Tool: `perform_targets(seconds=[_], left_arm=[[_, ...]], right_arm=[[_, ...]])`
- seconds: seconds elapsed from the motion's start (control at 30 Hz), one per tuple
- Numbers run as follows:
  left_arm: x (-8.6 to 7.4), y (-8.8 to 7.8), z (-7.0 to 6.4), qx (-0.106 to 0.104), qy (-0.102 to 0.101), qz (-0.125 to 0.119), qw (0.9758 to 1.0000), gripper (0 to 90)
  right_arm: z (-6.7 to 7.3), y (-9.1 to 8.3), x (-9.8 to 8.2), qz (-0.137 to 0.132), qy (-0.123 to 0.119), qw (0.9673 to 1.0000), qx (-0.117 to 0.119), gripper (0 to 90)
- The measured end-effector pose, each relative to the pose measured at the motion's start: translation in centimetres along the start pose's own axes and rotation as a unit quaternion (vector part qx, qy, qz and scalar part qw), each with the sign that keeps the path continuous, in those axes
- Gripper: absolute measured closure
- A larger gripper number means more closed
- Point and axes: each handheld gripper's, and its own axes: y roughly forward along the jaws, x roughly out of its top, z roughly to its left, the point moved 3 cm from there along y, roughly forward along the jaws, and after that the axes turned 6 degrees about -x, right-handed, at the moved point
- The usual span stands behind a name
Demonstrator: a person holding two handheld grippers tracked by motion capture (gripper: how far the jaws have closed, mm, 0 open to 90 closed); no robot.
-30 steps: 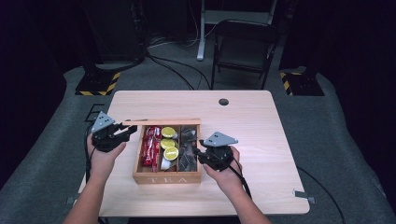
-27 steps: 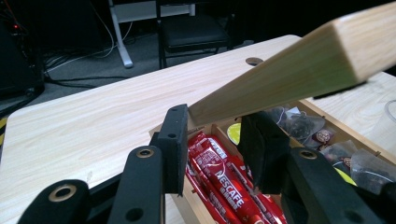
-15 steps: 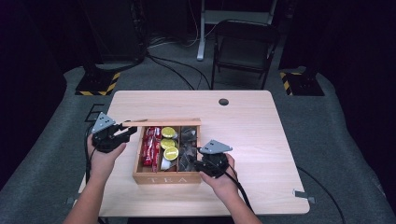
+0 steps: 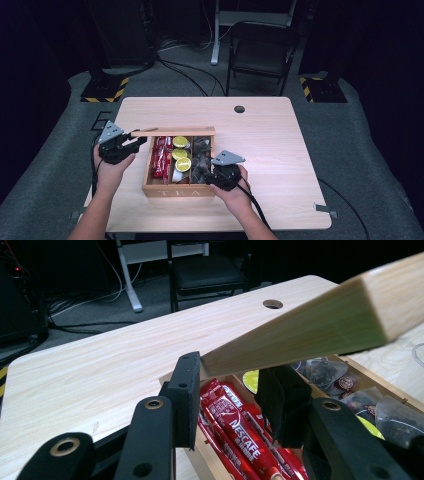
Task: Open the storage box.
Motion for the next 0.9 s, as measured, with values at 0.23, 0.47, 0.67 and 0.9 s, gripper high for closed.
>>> perform_targets(seconds=[0.23,0.47,0.67,0.9], left_arm=[[0.0,0.0,0.0,0.000,0.000,-0.002,1.0000,61.7],[0.0,0.0,0.0,0.000,0.000,-0.001,1.0000,61.7],[0.0,0.0,0.0,0.000,0.000,-0.001,1.0000,61.6],[0.0,0.0,0.0,-0.002,-0.001,-0.002,1.0000,61.6]], right_arm=[[0.1,0.4,-0.2,0.010,0.002,0.9999,0.007,48.1],[0.5,1.4,-0.4,0.020,-0.005,0.9996,0.017,48.1],[0.6,2.6,-0.7,0.038,-0.010,0.9991,0.013,48.8],[0.5,3.9,-1.3,0.066,-0.016,0.9977,0.004,50.9]])
